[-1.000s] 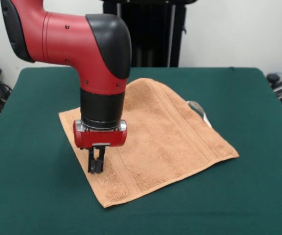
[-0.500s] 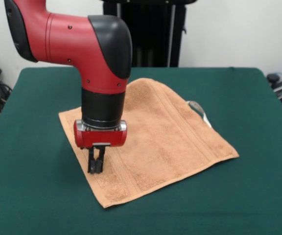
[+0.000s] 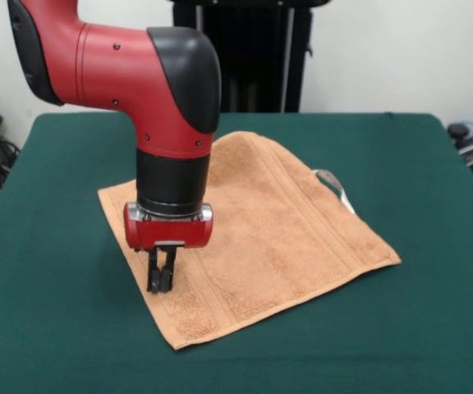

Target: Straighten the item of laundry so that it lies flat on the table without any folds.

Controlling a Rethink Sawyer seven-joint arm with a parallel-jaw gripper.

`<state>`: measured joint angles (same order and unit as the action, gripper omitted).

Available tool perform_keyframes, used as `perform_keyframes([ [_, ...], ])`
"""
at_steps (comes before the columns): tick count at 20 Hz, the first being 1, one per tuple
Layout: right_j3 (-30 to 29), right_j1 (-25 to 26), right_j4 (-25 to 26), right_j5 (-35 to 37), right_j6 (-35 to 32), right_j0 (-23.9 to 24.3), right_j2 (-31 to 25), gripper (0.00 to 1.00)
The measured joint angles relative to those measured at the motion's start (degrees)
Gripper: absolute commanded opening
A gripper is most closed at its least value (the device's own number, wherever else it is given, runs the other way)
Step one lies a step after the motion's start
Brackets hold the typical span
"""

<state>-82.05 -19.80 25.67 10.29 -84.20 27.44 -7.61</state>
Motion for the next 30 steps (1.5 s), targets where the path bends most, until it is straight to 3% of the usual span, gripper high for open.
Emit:
perform_keyframes([
  [30, 0.1, 0.1, -0.1, -0.2, 0.0, 1.2, -0.9, 0.00],
])
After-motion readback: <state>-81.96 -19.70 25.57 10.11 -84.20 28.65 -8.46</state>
